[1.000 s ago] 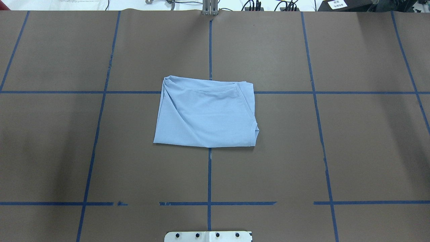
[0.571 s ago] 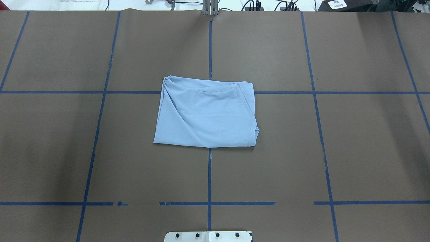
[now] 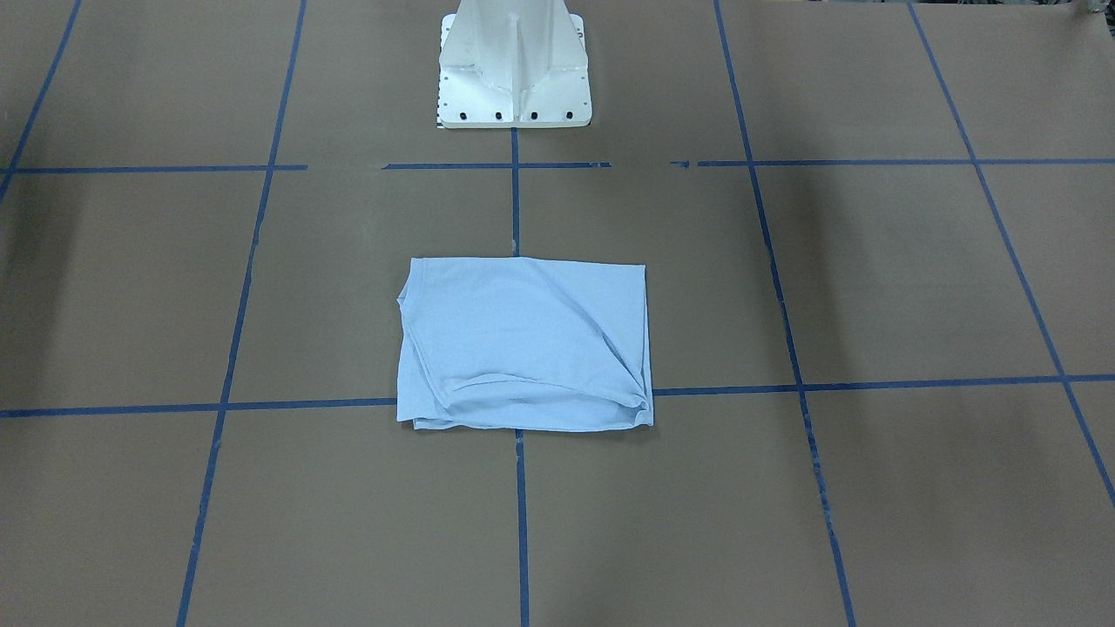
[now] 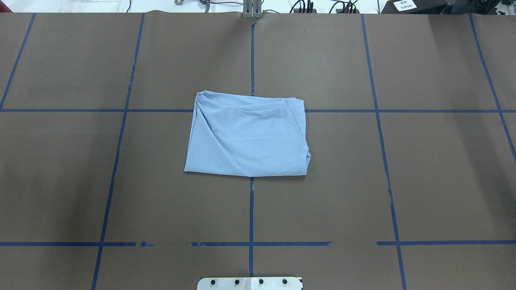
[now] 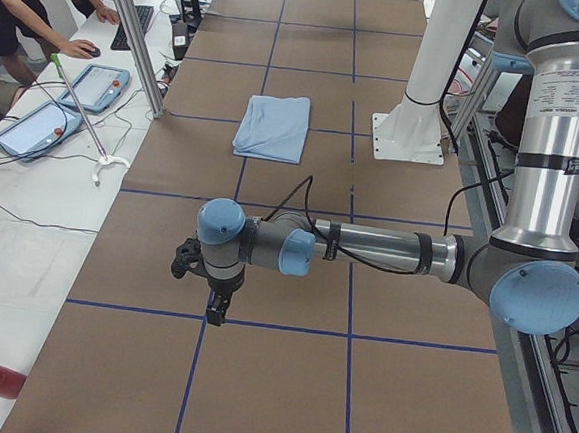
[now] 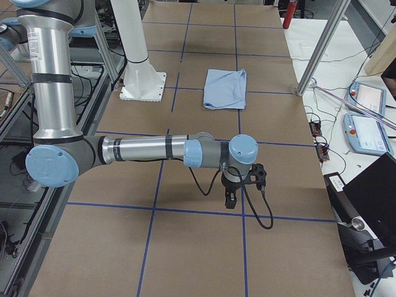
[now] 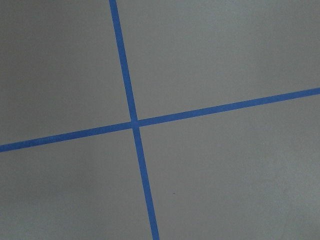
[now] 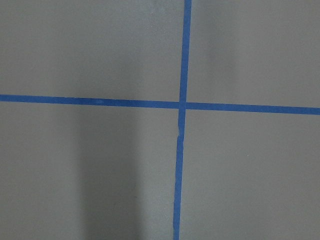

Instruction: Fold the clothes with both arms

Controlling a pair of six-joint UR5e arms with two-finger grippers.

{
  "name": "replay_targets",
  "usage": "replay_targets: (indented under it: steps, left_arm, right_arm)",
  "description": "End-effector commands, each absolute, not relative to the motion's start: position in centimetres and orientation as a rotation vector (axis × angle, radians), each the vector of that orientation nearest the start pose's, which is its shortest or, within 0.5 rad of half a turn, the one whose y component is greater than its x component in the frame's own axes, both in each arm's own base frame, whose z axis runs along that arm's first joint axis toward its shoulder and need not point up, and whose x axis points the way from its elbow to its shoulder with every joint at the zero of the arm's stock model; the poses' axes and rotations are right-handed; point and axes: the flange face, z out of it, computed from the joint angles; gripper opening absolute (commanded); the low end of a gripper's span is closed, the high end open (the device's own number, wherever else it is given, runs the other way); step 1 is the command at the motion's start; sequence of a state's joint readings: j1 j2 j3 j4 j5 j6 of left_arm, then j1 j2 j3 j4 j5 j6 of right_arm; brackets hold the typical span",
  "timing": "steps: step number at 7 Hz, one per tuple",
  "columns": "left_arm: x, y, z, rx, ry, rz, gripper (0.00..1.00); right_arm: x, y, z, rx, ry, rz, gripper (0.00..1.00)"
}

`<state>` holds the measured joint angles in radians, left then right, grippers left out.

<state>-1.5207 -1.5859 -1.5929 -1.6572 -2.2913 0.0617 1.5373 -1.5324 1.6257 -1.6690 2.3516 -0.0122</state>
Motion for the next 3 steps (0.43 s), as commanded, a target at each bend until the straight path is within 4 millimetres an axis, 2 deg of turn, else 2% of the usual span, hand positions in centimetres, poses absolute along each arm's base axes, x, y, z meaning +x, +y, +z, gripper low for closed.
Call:
replay_targets:
  steps: [1,3]
  left_arm:
    - [-4.19,-50.95,63.42,0.124,0.718,0.152,1.0]
    - [-4.26,-51.0,63.25,0.134,0.72,0.154,1.0]
  right_arm:
    - [4.69,-50.79,62.18,-0.012,-0.781,-0.04,1.0]
    - [4.68,-50.86,62.17,-0.012,-0.781,-0.04,1.0]
